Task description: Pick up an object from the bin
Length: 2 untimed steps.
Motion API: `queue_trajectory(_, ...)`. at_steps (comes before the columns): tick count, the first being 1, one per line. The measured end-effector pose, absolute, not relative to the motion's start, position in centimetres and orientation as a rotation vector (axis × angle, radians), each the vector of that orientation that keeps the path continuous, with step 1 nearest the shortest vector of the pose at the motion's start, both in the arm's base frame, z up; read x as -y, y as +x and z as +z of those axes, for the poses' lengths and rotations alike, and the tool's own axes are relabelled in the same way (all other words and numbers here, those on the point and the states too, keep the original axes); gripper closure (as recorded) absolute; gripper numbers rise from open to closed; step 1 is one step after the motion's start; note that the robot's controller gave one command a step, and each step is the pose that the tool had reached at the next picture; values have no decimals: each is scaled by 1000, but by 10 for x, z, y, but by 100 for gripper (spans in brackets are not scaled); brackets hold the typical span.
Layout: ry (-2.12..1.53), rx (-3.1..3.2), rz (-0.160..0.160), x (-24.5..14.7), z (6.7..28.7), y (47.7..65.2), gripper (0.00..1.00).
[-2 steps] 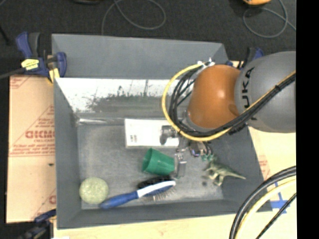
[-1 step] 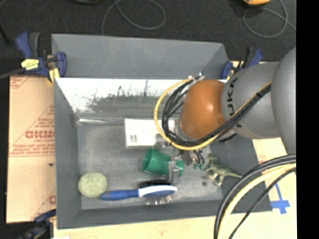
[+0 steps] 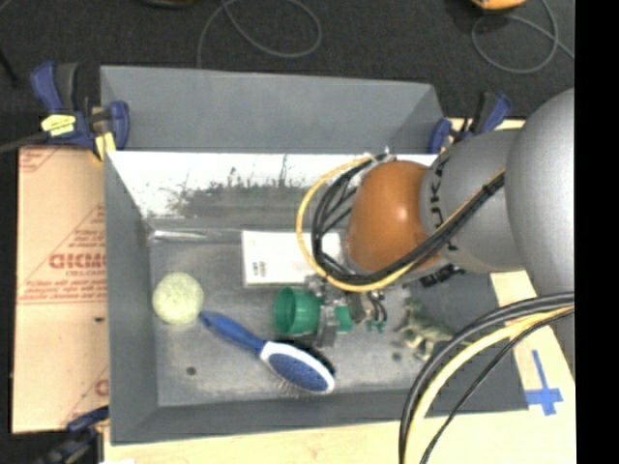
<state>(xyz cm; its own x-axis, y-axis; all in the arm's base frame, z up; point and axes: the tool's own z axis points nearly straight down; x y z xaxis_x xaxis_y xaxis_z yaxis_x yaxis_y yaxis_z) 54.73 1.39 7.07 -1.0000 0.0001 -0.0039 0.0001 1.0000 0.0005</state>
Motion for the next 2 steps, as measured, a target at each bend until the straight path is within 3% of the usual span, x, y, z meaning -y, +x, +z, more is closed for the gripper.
queue_trajectory(2, 0, -3145, 0, -14, 77, 545, 100)
